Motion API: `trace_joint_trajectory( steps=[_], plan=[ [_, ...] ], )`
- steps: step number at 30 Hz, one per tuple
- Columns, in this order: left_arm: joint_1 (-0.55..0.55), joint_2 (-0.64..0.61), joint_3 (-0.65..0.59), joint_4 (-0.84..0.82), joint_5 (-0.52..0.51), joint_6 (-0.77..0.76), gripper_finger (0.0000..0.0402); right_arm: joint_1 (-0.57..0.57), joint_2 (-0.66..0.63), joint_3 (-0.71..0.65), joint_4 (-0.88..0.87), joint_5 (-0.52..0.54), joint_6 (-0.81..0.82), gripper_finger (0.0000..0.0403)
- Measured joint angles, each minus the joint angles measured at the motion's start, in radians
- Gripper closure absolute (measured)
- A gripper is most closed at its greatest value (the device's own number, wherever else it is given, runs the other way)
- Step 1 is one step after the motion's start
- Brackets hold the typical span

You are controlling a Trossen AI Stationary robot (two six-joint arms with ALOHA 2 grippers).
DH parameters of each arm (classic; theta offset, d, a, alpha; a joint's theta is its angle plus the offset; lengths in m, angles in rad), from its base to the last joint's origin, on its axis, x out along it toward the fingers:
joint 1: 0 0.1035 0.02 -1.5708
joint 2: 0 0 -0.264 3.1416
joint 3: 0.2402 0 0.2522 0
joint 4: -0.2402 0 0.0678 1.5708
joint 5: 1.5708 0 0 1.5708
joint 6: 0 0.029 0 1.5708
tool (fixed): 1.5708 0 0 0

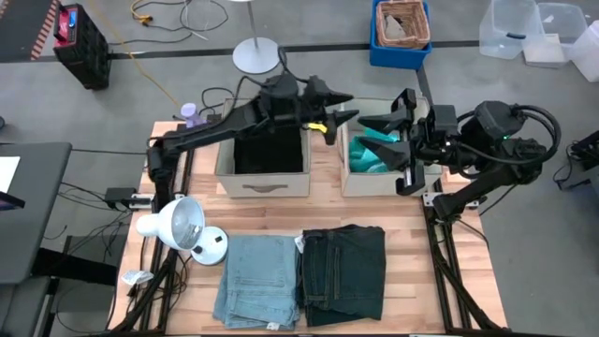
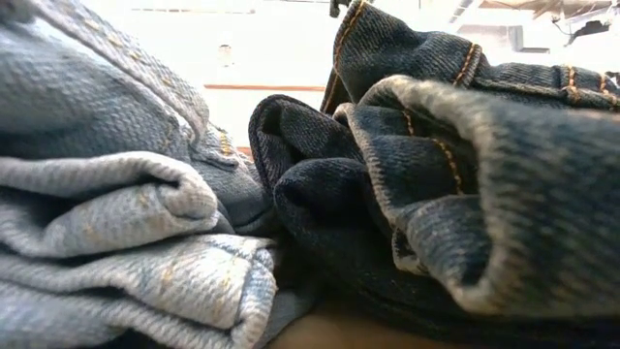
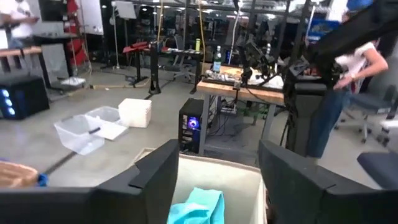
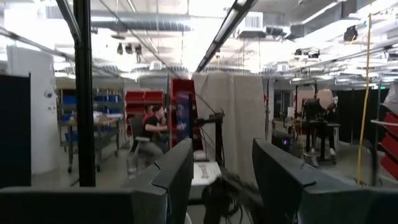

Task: Sort clothes
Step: Put the dark blue jeans into the left laundry organizer

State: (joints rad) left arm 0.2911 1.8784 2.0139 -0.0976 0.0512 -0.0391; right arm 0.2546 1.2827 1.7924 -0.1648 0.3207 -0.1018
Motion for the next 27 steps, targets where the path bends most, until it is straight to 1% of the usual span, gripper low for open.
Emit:
trace_joint_trajectory(
  steps=[4, 8, 13, 15, 20, 24, 27],
  plan=[
    [-0.002, -0.083, 0.001, -0.084, -0.010, 0.018, 0.0226, 0.001, 0.000, 0.000, -0.096, 0.048, 0.044, 0.0223],
    [-0.002, -0.158, 0.001, -0.174, -0.019, 0.031, 0.0255, 0.021, 0.000, 0.000, -0.238, 0.096, 0.103, 0.0223],
    [-0.031, -0.257, -0.001, -0.274, -0.026, 0.058, 0.0285, 0.062, 0.000, 0.000, -0.434, 0.155, 0.205, 0.0223],
    [-0.043, -0.292, -0.003, -0.319, -0.045, 0.058, 0.0296, 0.077, 0.000, 0.000, -0.510, 0.157, 0.258, 0.0223],
    [-0.085, -0.363, -0.005, -0.510, -0.085, 0.062, 0.0319, 0.114, 0.037, 0.000, -0.697, 0.161, 0.381, 0.0223],
    [-0.137, -0.392, -0.005, -0.676, -0.175, 0.047, 0.0335, 0.126, 0.116, 0.000, -0.860, 0.156, 0.469, 0.0223],
    [-0.176, -0.397, -0.006, -0.719, -0.216, 0.018, 0.0346, 0.139, 0.197, 0.000, -0.956, 0.096, 0.494, 0.0223]
  ],
)
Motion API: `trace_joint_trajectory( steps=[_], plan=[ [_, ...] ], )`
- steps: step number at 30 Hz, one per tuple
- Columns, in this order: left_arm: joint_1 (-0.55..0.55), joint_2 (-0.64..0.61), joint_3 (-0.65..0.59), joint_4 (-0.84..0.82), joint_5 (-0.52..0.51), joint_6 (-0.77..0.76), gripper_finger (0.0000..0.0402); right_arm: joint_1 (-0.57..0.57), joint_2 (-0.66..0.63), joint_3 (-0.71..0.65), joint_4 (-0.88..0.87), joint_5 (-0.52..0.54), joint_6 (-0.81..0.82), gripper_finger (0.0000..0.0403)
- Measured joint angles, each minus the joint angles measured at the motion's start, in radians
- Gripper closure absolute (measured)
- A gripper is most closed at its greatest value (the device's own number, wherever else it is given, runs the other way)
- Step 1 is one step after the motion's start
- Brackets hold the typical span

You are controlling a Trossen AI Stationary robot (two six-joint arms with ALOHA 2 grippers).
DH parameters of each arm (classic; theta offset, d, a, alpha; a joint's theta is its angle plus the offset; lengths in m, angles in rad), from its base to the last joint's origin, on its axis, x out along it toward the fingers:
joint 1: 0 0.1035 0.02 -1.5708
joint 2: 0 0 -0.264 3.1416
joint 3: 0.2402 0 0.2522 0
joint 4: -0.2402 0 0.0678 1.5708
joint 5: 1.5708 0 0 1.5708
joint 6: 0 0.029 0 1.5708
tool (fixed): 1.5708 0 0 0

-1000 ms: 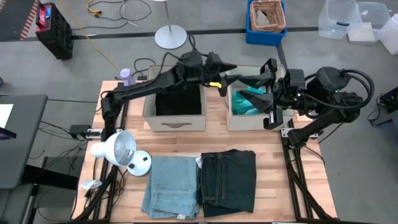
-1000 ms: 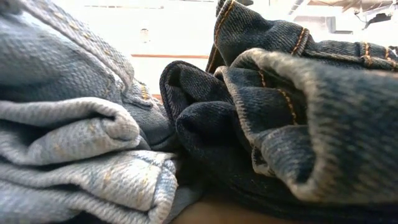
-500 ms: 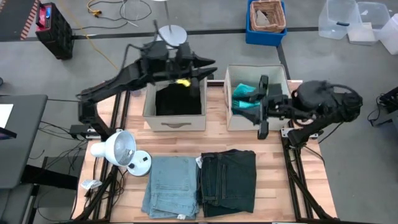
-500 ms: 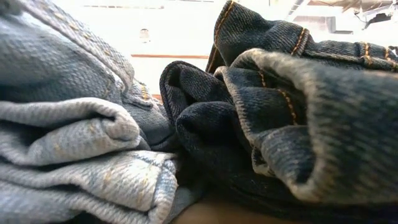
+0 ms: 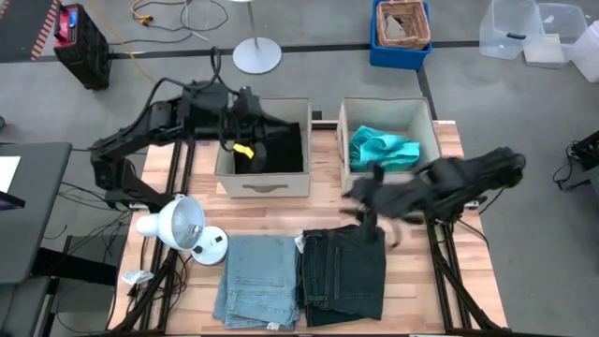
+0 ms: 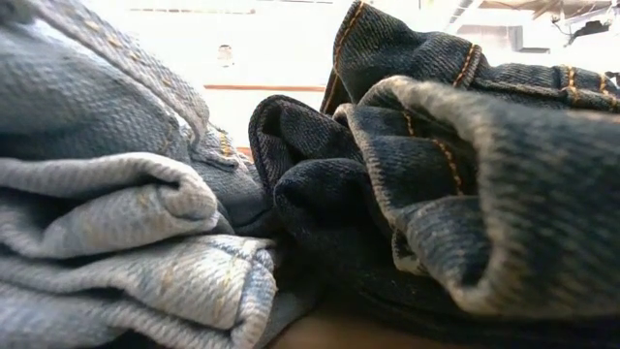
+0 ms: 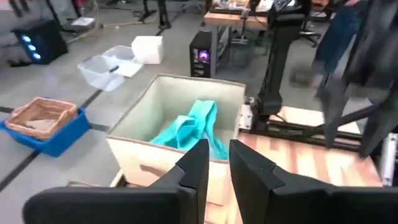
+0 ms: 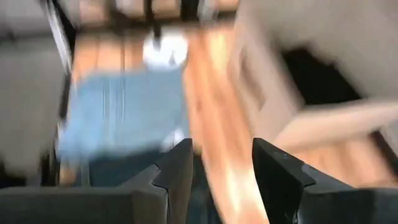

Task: Sort clothes
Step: Put the dark blue jeans into the left laundry organizer

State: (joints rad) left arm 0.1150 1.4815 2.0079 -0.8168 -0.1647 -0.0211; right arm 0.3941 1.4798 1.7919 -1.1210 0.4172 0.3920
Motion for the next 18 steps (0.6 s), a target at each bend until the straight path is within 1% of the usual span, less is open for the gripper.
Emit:
trace_joint_trajectory(
  steps=[3, 6, 10, 13, 18],
  plan=[
    [-0.031, 0.000, 0.000, -0.006, -0.008, -0.014, 0.0357, 0.012, 0.087, -0.001, -0.077, -0.091, 0.000, 0.0223],
    [-0.066, 0.002, 0.000, -0.006, 0.006, 0.012, 0.0367, 0.031, 0.165, -0.001, -0.133, -0.174, -0.025, 0.0223],
    [-0.113, -0.001, -0.018, 0.010, 0.020, 0.024, 0.0381, 0.048, 0.258, -0.001, -0.140, -0.261, -0.113, 0.0223],
    [-0.127, -0.038, -0.122, 0.055, 0.022, -0.005, 0.0390, 0.051, 0.311, -0.001, -0.114, -0.289, -0.166, 0.0223],
    [-0.145, -0.184, -0.422, 0.294, 0.015, -0.092, 0.0400, 0.025, 0.338, -0.003, -0.044, -0.292, -0.159, 0.0223]
  ],
)
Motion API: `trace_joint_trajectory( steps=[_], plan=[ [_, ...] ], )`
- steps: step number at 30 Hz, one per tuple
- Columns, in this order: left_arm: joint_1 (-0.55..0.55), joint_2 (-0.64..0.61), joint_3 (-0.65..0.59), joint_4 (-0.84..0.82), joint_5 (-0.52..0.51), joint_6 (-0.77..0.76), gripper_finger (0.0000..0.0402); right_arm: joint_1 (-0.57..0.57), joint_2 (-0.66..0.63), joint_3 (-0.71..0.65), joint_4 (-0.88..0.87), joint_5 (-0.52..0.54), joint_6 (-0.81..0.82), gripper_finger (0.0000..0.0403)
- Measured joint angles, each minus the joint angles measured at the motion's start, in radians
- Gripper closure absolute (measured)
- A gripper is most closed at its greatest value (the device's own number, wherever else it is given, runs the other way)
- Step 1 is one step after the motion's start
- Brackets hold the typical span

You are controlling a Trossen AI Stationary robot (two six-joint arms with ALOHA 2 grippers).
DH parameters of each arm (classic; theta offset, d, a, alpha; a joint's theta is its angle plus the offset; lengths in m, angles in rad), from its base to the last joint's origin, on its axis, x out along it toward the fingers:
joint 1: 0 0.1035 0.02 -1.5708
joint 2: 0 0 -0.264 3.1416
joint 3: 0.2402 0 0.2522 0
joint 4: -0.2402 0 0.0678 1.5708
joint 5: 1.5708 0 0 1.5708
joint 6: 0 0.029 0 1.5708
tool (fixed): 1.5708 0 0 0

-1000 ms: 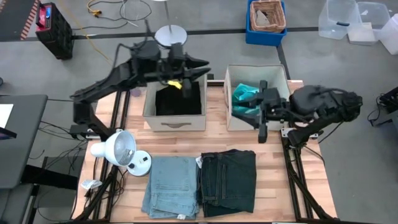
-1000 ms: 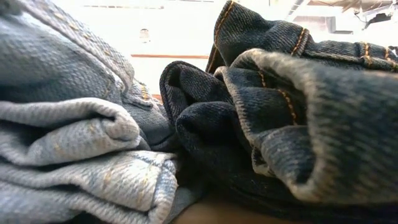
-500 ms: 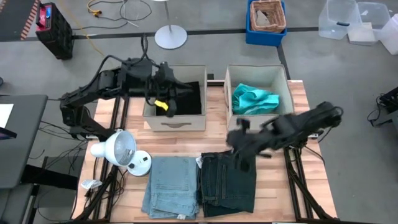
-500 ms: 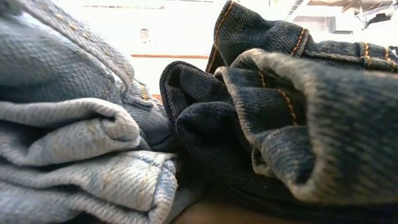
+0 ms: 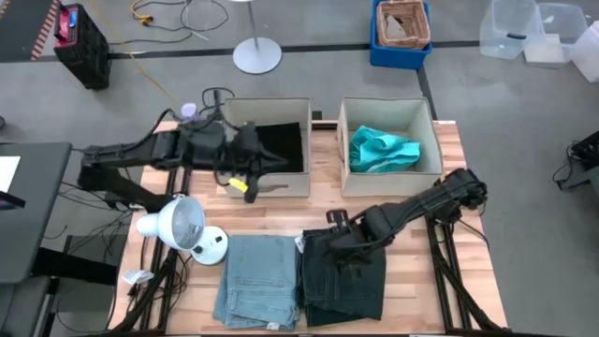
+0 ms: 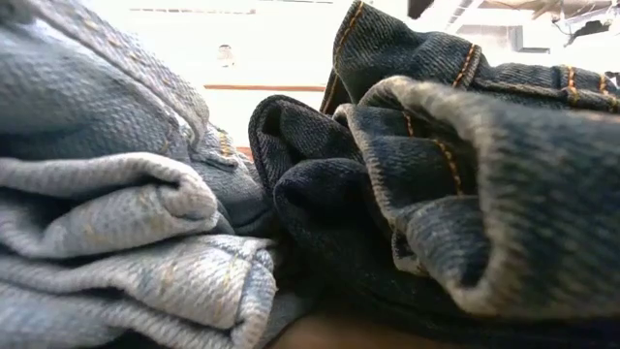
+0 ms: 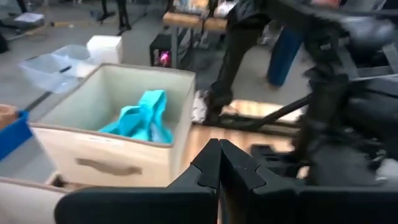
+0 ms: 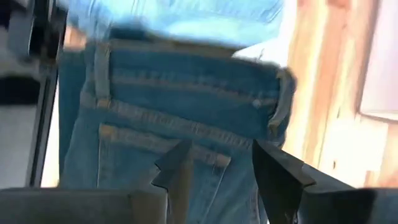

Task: Sort clothes
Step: Put the dark blue jeans into the left laundry organizer

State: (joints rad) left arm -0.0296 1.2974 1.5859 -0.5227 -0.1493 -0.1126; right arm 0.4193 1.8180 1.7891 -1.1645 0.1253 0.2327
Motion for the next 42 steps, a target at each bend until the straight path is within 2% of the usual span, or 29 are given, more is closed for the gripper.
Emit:
trace_joint_trajectory(
  steps=[5, 8, 12, 16, 20, 27, 34, 42],
  plan=[
    [-0.036, -0.153, -0.278, 0.164, -0.028, -0.090, 0.0400, -0.032, -0.070, -0.134, 0.124, -0.001, 0.066, 0.0223],
    [-0.069, -0.222, -0.377, 0.194, -0.046, -0.133, 0.0400, -0.051, -0.125, -0.257, 0.177, -0.036, 0.132, 0.0222],
    [-0.110, -0.277, -0.447, 0.199, -0.089, -0.166, 0.0400, -0.056, -0.193, -0.406, 0.274, -0.052, 0.206, 0.0214],
    [-0.126, -0.294, -0.465, 0.199, -0.108, -0.173, 0.0400, -0.053, -0.215, -0.515, 0.294, -0.061, 0.279, 0.0199],
    [-0.129, -0.291, -0.465, 0.199, -0.107, -0.172, 0.0400, -0.082, -0.214, -0.595, 0.375, -0.130, 0.297, 0.0182],
    [-0.129, -0.283, -0.465, 0.200, -0.095, -0.171, 0.0400, -0.145, -0.177, -0.636, 0.396, -0.142, 0.300, 0.0166],
    [-0.129, -0.283, -0.465, 0.200, -0.094, -0.174, 0.0400, -0.229, -0.177, -0.636, 0.458, -0.142, 0.201, 0.0154],
    [-0.129, -0.282, -0.465, 0.200, -0.095, -0.190, 0.0400, -0.266, -0.133, -0.641, 0.466, -0.234, 0.024, 0.0137]
  ],
)
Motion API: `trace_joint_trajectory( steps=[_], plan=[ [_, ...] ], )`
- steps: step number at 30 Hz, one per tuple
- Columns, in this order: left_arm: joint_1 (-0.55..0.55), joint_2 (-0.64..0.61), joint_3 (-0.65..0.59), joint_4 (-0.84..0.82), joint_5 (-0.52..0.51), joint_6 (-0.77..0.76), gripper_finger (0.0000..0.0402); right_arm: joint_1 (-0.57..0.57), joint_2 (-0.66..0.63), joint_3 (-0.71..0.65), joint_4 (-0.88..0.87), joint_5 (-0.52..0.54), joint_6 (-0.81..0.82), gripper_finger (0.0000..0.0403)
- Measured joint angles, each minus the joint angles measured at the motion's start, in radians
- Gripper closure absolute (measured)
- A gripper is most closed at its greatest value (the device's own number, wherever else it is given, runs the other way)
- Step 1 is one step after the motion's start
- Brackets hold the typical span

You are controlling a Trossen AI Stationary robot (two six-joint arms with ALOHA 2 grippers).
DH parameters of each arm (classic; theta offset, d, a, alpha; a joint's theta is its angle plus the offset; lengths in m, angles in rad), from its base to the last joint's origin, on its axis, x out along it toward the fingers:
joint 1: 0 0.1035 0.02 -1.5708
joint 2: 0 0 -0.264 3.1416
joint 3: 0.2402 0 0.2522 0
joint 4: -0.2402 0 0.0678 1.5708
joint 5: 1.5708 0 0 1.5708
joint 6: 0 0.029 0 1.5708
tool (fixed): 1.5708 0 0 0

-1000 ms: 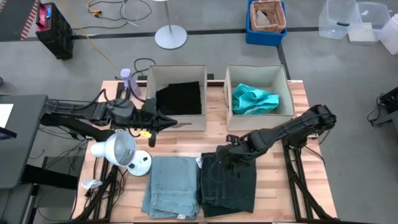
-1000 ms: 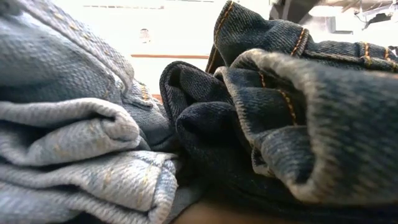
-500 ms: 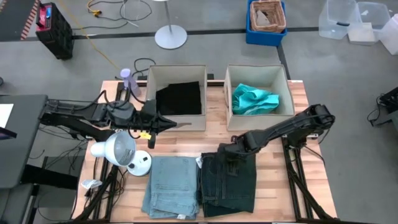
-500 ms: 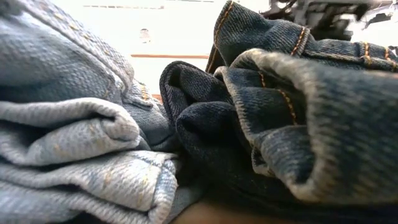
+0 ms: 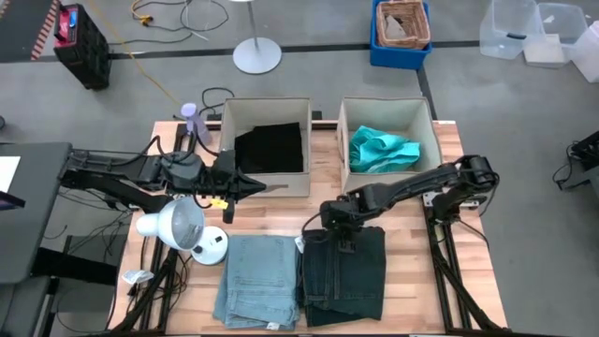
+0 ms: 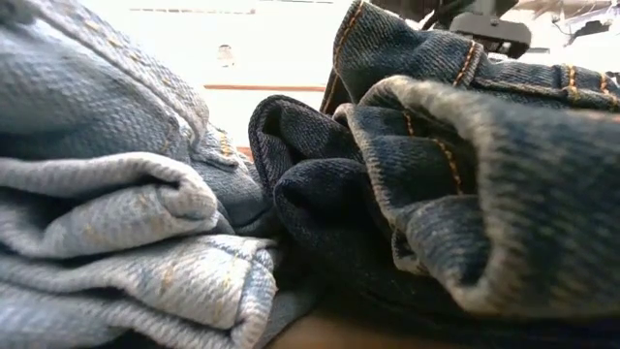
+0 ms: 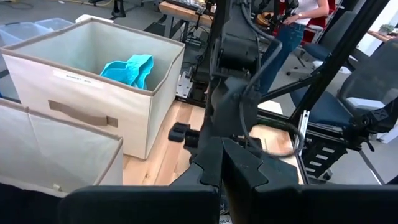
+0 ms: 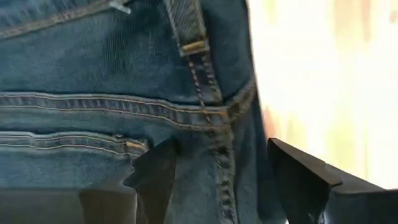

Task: Sort clothes
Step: Put the dark blue jeans into the left laundry organizer

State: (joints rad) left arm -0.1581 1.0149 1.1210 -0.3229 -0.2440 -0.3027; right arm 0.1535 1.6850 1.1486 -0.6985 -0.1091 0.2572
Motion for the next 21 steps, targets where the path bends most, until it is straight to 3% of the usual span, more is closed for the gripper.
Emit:
trace_joint_trajectory(
  steps=[9, 13, 21],
  plan=[
    [0.000, 0.000, 0.000, 0.000, 0.000, -0.005, 0.0400, -0.014, 0.163, -0.006, 0.017, -0.024, -0.022, 0.0136],
    [0.000, 0.000, 0.000, 0.000, 0.000, -0.006, 0.0400, -0.022, 0.228, -0.001, 0.032, -0.083, -0.023, 0.0136],
    [0.000, 0.000, 0.000, 0.000, -0.001, -0.008, 0.0400, -0.027, 0.261, -0.001, 0.076, -0.150, -0.041, 0.0140]
  ],
)
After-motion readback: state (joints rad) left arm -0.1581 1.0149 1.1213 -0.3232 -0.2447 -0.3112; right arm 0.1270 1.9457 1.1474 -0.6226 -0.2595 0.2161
